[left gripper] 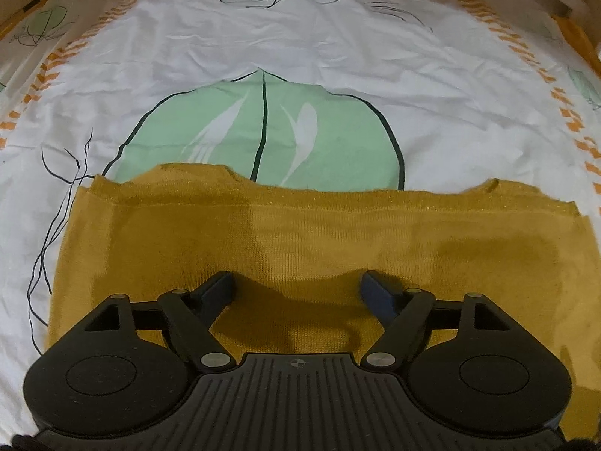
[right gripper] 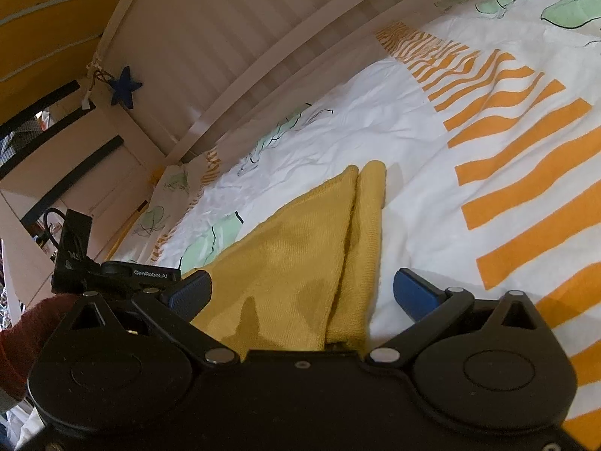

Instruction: Fold small clothes

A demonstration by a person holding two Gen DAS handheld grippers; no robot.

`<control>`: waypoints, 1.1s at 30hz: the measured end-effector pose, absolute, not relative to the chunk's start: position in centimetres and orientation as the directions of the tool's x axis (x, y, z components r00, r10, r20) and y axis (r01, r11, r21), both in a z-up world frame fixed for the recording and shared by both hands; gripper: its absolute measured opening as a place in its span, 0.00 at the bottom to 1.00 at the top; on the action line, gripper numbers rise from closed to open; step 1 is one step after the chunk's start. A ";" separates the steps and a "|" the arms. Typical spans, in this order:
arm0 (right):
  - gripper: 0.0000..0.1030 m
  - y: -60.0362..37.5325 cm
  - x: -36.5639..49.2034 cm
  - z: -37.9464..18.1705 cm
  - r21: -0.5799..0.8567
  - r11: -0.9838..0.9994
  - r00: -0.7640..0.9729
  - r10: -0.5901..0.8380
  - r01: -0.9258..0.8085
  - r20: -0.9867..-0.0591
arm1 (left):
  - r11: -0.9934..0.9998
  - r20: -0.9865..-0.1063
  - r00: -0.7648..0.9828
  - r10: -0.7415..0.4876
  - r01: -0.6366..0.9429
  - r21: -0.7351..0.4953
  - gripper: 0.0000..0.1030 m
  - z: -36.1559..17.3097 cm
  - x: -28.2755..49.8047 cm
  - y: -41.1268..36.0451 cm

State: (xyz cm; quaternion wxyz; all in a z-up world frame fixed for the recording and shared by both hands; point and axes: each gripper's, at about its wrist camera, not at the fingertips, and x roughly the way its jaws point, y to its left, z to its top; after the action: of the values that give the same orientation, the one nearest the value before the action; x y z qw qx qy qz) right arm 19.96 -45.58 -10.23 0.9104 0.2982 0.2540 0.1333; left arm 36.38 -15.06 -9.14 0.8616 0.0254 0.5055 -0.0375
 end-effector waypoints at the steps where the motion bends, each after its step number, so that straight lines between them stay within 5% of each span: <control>1: 1.00 -45.6 20.1 -10.2 0.612 0.785 0.832 0.397 -0.089 -0.388 | 0.996 -0.874 0.484 -0.041 0.089 0.003 0.74 -9.2 36.4 -15.0; 11: 0.99 -46.9 23.4 -9.9 0.746 0.657 0.723 0.565 -0.103 -0.398 | 0.997 -0.876 0.480 -0.040 0.083 0.000 0.76 -9.1 36.4 -15.1; 12: 0.87 -47.1 23.8 -10.1 0.778 0.620 0.709 0.595 -0.106 -0.378 | 0.997 -0.876 0.481 -0.039 0.082 0.001 0.76 -9.2 36.5 -15.1; 13: 0.58 -47.5 24.3 -10.6 0.812 0.576 0.695 0.622 -0.094 -0.361 | 0.997 -0.876 0.482 -0.038 0.081 0.001 0.76 -9.2 36.5 -15.1; 14: 0.43 -47.7 24.8 -11.5 0.844 0.534 0.675 0.643 -0.057 -0.362 | 0.997 -0.876 0.482 -0.037 0.081 0.002 0.76 -9.2 36.6 -15.1; 15: 0.13 -47.7 25.3 -13.0 0.865 0.502 0.654 0.649 0.015 -0.388 | 0.997 -0.876 0.481 -0.037 0.082 0.003 0.76 -9.3 36.6 -15.1; 33: 0.17 -47.8 24.3 -14.2 0.876 0.480 0.691 0.648 -0.044 -0.320 | 0.982 -0.882 0.440 -0.168 0.157 -0.108 0.68 -7.9 27.1 -13.5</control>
State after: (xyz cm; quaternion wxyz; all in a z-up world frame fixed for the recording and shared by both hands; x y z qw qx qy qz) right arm 24.33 -47.83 -14.16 0.7957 0.4610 0.3273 0.2175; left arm 27.05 -13.47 -7.88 0.8485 -0.0051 0.5205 -0.0956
